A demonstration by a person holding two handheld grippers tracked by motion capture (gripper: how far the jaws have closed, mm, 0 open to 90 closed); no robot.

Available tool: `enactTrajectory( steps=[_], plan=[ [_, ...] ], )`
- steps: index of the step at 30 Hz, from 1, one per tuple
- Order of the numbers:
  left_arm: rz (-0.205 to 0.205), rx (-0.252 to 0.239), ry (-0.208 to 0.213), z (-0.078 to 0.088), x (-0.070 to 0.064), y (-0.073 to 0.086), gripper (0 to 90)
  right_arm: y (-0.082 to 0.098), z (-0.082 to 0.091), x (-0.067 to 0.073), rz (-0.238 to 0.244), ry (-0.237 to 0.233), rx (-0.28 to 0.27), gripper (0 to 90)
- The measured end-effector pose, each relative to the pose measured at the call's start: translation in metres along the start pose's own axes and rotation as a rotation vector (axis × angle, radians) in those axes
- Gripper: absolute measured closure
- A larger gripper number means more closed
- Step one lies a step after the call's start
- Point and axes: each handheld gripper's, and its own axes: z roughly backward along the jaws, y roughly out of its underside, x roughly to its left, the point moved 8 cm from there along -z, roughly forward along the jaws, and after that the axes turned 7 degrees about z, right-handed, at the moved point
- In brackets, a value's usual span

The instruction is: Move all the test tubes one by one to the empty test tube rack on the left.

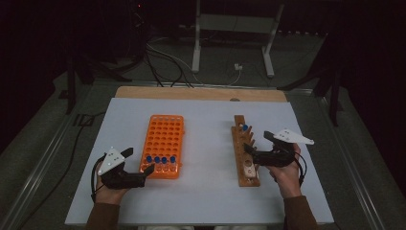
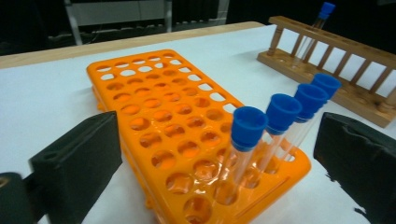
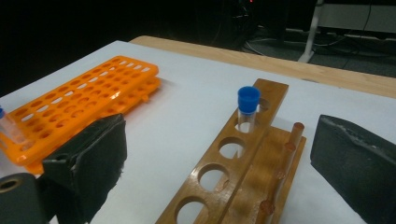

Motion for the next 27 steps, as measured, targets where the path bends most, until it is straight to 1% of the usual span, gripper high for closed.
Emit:
enactTrajectory(
  steps=[1, 8, 12, 19, 22, 27],
  plan=[
    [0.001, -0.001, -0.010, 0.000, 0.001, 0.000, 0.8, 0.000, -0.001, -0.001, -0.003, 0.001, 0.002, 4.1],
    [0.007, 0.010, -0.011, -0.001, 0.003, 0.003, 0.6, -0.004, -0.013, -0.007, 0.005, 0.013, 0.009, 4.8],
    [0.013, 0.000, -0.014, 0.000, 0.005, 0.002, 0.7, -0.006, -0.021, -0.008, 0.010, 0.016, 0.009, 5.0],
    [0.024, -0.004, -0.018, 0.000, 0.007, 0.002, 0.7, -0.005, -0.033, -0.012, 0.003, 0.019, 0.033, 4.9],
    [0.025, -0.004, -0.020, 0.000, 0.007, 0.002, 0.7, -0.004, -0.038, -0.014, 0.009, 0.026, 0.043, 5.2],
    [0.026, 0.001, -0.026, 0.000, 0.008, 0.003, 0.7, -0.003, -0.045, -0.015, 0.017, 0.016, 0.049, 6.6]
  ],
)
